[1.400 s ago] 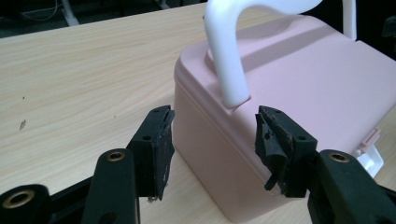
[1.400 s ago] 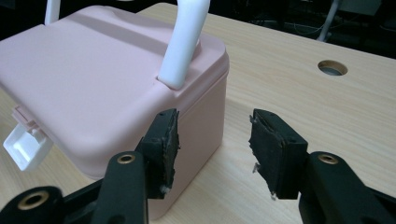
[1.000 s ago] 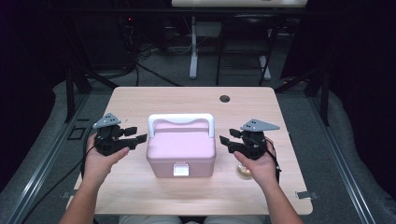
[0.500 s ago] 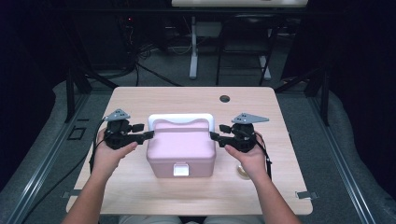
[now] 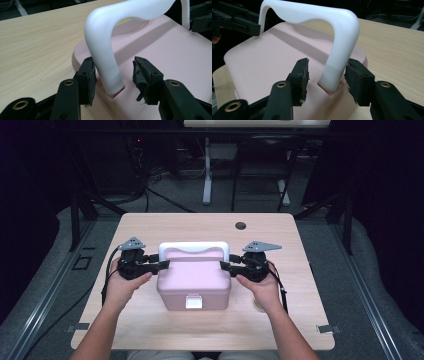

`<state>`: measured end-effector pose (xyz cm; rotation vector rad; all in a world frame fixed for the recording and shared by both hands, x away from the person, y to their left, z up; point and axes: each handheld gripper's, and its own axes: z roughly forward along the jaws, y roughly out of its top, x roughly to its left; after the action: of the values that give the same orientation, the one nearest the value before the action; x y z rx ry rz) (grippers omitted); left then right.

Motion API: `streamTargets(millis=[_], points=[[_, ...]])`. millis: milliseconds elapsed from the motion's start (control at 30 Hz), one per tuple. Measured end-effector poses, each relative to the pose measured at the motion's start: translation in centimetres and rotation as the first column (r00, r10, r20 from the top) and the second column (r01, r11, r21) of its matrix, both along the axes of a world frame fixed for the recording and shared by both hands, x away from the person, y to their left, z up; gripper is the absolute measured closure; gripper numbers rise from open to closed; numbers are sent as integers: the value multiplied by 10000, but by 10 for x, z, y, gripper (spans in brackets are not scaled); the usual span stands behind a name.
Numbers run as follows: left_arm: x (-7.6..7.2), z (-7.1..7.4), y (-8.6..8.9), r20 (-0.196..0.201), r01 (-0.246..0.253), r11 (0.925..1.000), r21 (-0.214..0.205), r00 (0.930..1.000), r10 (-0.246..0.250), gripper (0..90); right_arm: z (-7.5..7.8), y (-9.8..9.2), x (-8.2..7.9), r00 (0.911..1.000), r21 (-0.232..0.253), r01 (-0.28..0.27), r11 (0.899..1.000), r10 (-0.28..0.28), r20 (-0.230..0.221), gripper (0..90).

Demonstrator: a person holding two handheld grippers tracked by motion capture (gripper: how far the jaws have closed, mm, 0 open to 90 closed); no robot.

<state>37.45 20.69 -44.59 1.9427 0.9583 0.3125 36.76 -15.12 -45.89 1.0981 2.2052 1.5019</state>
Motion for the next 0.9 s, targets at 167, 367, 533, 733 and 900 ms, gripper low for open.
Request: streamTargets(millis=[167, 367, 533, 733, 900], points=[[-4, 0, 1, 188, -73, 10000, -13, 9998, 73, 582, 1, 3, -5, 9990, -395, 158, 9991, -142, 414, 564], [-10, 3, 1, 432, -44, 9999, 104, 9991, 40, 636, 4, 3, -11, 9969, -680, 178, 9975, -125, 772, 636], [-14, 2, -2, 812, -175, 9984, 533, 9966, 131, 657, 4, 3, -13, 9956, -845, 207, 9962, -128, 923, 674], [-18, 2, -4, 1059, -295, 9964, 797, 9942, 210, 701, 4, 4, -16, 9930, -1109, 332, 9933, -202, 1167, 723], [-19, 2, 0, 862, -274, 9988, 414, 9960, 237, 732, 3, 3, -19, 9932, -1085, 289, 9937, -162, 1155, 734]])
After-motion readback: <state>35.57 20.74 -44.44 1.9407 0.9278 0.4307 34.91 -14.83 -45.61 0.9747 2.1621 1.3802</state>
